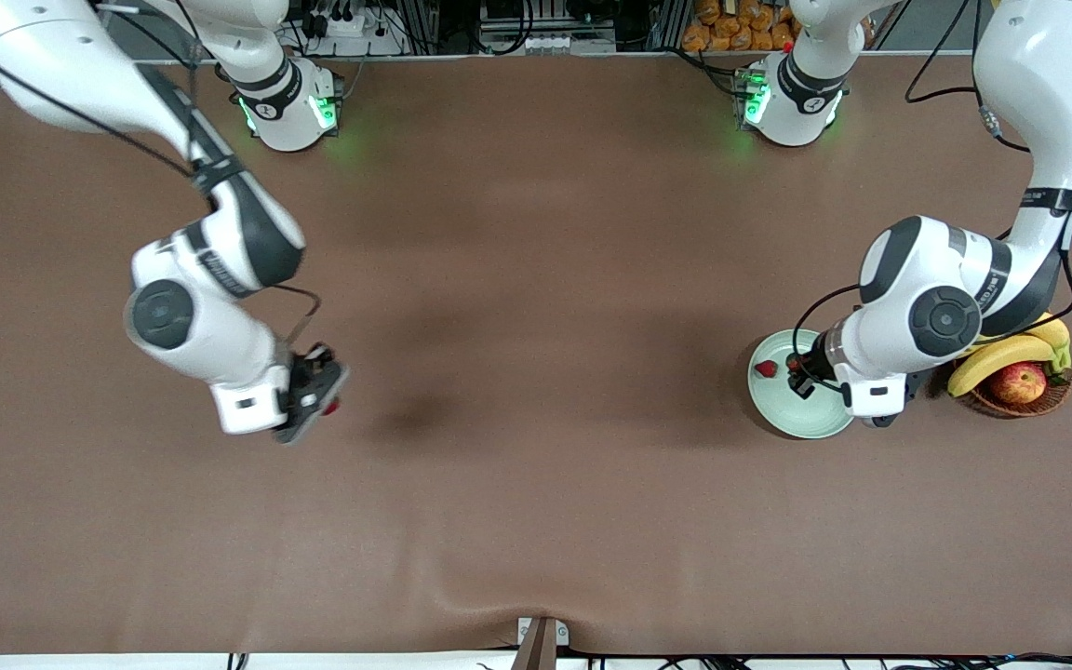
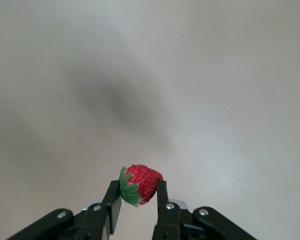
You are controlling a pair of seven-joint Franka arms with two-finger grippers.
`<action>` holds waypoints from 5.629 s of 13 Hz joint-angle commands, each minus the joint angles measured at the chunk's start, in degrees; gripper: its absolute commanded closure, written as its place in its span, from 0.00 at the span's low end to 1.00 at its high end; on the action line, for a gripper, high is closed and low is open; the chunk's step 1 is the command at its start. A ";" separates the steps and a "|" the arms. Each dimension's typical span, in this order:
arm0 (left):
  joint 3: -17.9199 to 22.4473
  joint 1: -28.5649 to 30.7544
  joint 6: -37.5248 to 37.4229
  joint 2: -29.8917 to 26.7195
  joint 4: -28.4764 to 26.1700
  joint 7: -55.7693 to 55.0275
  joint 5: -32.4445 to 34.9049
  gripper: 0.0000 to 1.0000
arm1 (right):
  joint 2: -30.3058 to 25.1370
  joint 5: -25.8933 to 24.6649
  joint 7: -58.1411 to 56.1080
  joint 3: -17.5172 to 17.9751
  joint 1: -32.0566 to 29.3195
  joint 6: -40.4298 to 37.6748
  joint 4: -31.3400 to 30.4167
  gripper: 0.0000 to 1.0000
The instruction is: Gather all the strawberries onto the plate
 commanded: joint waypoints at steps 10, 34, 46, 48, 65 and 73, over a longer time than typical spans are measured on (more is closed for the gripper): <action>-3.24 6.66 9.24 2.31 -4.48 0.69 8.21 0.00 | 17.01 -0.74 -0.11 -3.70 24.87 28.68 3.93 0.99; 9.38 -42.19 10.71 22.07 23.13 -48.43 7.67 0.00 | -4.14 0.23 9.09 -19.77 13.64 -13.09 13.86 0.00; 10.36 -43.87 10.71 23.57 22.78 -52.84 8.20 0.39 | -24.97 16.21 21.69 -39.30 10.06 -36.31 13.86 0.00; 11.32 -43.96 10.89 23.66 22.86 -52.40 8.03 0.59 | -27.17 18.07 21.69 -39.12 7.24 -39.04 13.86 0.00; 8.78 -23.85 -16.87 1.00 20.15 -11.31 -3.14 1.00 | -31.31 18.16 29.51 -39.30 7.84 -49.50 14.91 0.00; 8.78 -9.86 -14.09 -1.74 6.53 8.06 -3.05 1.00 | -31.23 17.19 29.07 -37.98 8.46 -50.65 14.91 0.00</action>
